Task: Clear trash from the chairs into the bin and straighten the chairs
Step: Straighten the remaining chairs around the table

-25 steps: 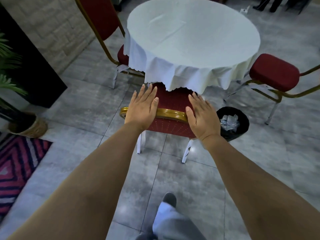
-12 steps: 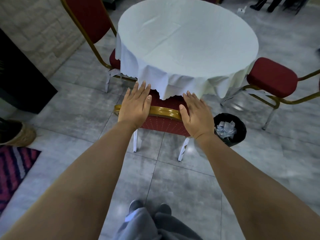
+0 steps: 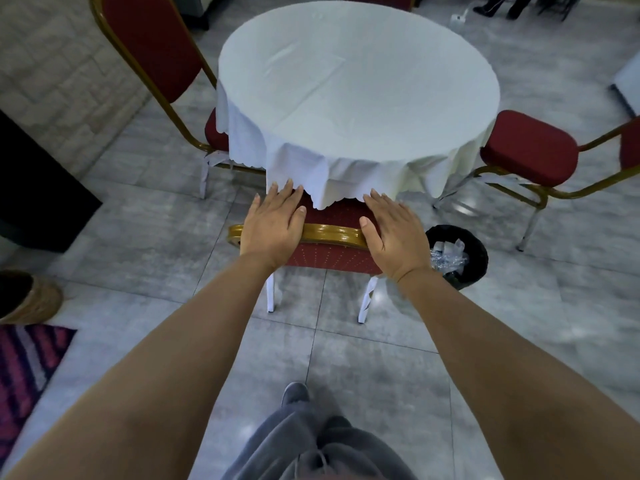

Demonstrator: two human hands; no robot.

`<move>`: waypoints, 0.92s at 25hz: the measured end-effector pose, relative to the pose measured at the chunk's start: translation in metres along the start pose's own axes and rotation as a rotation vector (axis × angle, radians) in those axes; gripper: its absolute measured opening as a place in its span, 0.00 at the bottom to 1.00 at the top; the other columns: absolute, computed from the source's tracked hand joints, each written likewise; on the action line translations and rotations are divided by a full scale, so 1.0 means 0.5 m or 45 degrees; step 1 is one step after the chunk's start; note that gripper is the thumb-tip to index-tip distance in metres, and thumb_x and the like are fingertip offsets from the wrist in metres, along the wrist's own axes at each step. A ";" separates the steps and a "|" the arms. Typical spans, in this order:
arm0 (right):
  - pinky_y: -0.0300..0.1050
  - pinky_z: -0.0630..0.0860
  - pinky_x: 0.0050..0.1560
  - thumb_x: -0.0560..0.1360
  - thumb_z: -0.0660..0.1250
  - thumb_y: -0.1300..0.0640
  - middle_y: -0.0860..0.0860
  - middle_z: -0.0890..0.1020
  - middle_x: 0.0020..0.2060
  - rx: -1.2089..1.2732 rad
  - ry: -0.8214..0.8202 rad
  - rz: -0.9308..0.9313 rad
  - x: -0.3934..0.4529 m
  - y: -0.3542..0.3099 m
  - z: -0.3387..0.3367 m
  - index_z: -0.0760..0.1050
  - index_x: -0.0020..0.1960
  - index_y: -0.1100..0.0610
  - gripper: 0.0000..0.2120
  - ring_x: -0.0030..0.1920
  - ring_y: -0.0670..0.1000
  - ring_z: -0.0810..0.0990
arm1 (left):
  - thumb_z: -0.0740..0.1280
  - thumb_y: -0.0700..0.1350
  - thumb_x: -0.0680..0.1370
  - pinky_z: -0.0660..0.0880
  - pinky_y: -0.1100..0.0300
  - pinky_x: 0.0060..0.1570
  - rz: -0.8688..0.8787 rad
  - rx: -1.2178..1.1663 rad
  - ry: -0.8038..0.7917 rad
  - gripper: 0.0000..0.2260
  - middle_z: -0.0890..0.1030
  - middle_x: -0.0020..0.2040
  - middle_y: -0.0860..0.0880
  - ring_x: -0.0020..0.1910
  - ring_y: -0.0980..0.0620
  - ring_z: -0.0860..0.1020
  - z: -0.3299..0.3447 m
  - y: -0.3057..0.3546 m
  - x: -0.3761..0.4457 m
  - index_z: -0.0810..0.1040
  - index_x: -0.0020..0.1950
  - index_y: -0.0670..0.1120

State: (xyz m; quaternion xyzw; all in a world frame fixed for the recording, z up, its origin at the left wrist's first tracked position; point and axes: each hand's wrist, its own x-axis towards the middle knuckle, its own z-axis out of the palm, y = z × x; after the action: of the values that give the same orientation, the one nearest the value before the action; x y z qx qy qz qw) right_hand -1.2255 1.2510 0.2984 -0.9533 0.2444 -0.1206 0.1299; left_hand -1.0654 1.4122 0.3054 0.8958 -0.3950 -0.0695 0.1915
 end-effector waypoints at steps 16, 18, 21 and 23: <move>0.55 0.72 0.63 0.82 0.55 0.47 0.58 0.77 0.65 0.161 0.021 0.692 -0.130 0.199 -0.068 0.68 0.71 0.59 0.22 0.66 0.60 0.74 | 0.43 0.57 0.84 0.51 0.44 0.76 0.365 0.319 -0.586 0.27 0.55 0.80 0.43 0.79 0.42 0.50 0.082 0.295 0.132 0.56 0.79 0.43; 0.54 0.70 0.66 0.82 0.55 0.46 0.55 0.74 0.70 0.157 0.037 0.791 -0.165 0.257 -0.080 0.64 0.75 0.56 0.25 0.69 0.58 0.72 | 0.42 0.57 0.84 0.48 0.44 0.76 0.424 0.336 -0.665 0.28 0.52 0.81 0.44 0.79 0.43 0.47 0.130 0.351 0.140 0.53 0.80 0.44; 0.52 0.67 0.70 0.82 0.55 0.45 0.53 0.68 0.74 0.170 0.046 0.938 -0.215 0.360 -0.096 0.62 0.77 0.55 0.26 0.71 0.55 0.69 | 0.43 0.58 0.83 0.47 0.44 0.76 0.480 0.349 -0.692 0.28 0.53 0.80 0.43 0.79 0.43 0.47 0.198 0.432 0.162 0.55 0.79 0.44; 0.49 0.64 0.71 0.82 0.55 0.44 0.53 0.67 0.75 0.186 0.027 1.018 -0.243 0.437 -0.114 0.61 0.77 0.55 0.27 0.73 0.54 0.67 | 0.44 0.58 0.83 0.48 0.44 0.75 0.515 0.350 -0.689 0.28 0.55 0.80 0.42 0.79 0.43 0.49 0.245 0.497 0.182 0.59 0.78 0.43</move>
State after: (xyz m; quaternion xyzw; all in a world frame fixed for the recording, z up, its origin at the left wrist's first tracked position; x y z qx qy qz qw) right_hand -1.4406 1.1158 0.2649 -0.7703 0.5878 -0.0873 0.2313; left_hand -1.2068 1.1572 0.2943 0.7662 -0.6061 -0.2110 -0.0324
